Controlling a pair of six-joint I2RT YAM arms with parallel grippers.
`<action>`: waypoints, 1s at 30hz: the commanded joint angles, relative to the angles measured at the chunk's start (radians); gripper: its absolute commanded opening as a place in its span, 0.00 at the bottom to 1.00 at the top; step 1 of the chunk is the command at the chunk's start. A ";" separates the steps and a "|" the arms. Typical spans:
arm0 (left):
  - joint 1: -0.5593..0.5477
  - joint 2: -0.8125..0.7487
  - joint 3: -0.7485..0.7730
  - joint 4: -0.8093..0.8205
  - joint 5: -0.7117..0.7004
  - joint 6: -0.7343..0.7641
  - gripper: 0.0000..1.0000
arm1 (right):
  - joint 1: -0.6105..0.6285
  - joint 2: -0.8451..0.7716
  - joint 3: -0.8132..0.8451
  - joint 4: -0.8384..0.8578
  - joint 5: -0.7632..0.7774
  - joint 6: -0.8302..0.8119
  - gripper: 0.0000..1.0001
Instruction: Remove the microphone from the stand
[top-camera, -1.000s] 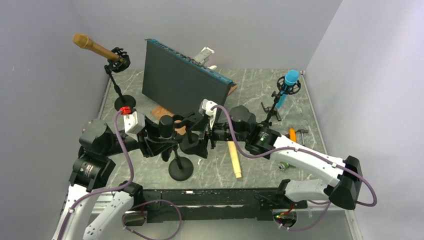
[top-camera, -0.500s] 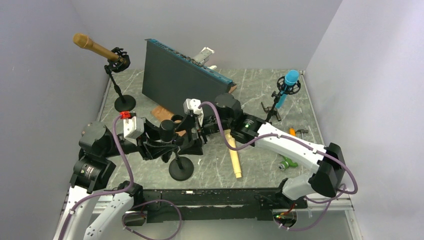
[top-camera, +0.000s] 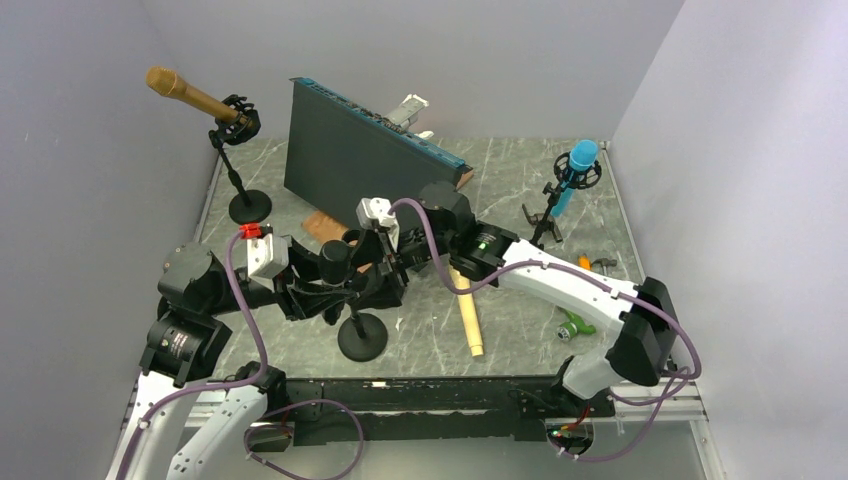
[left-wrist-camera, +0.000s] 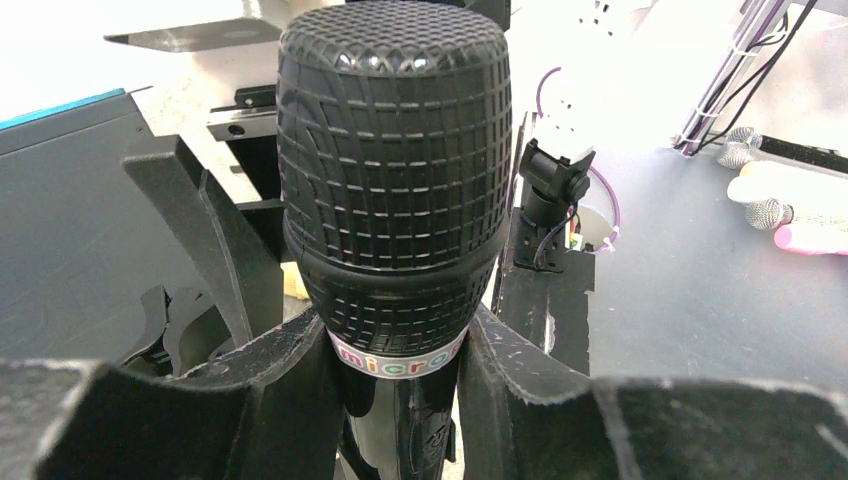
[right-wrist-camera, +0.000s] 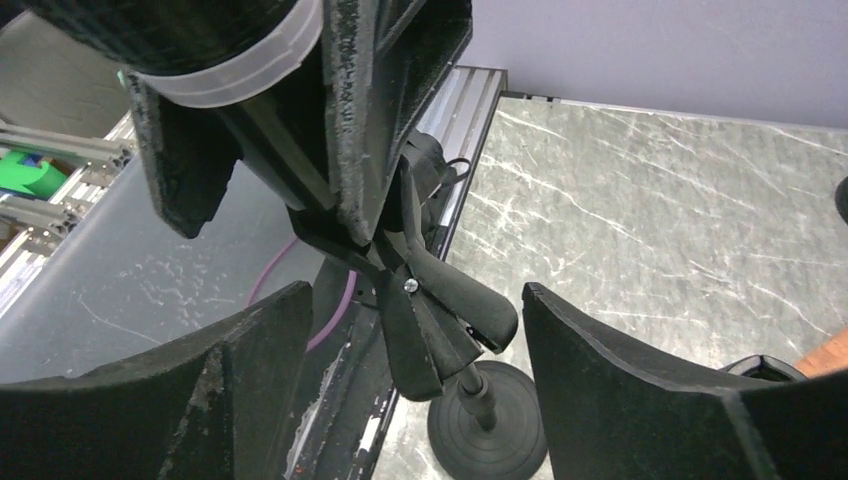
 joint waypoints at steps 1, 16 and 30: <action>-0.005 -0.006 -0.010 -0.031 0.017 0.015 0.00 | -0.001 0.026 0.063 0.047 -0.059 0.004 0.74; -0.005 -0.015 0.043 -0.062 -0.087 0.000 0.00 | 0.000 -0.004 0.014 0.065 0.077 0.005 0.00; -0.005 -0.089 0.298 -0.219 -0.745 0.007 0.00 | 0.000 -0.043 -0.065 0.202 0.344 0.045 0.00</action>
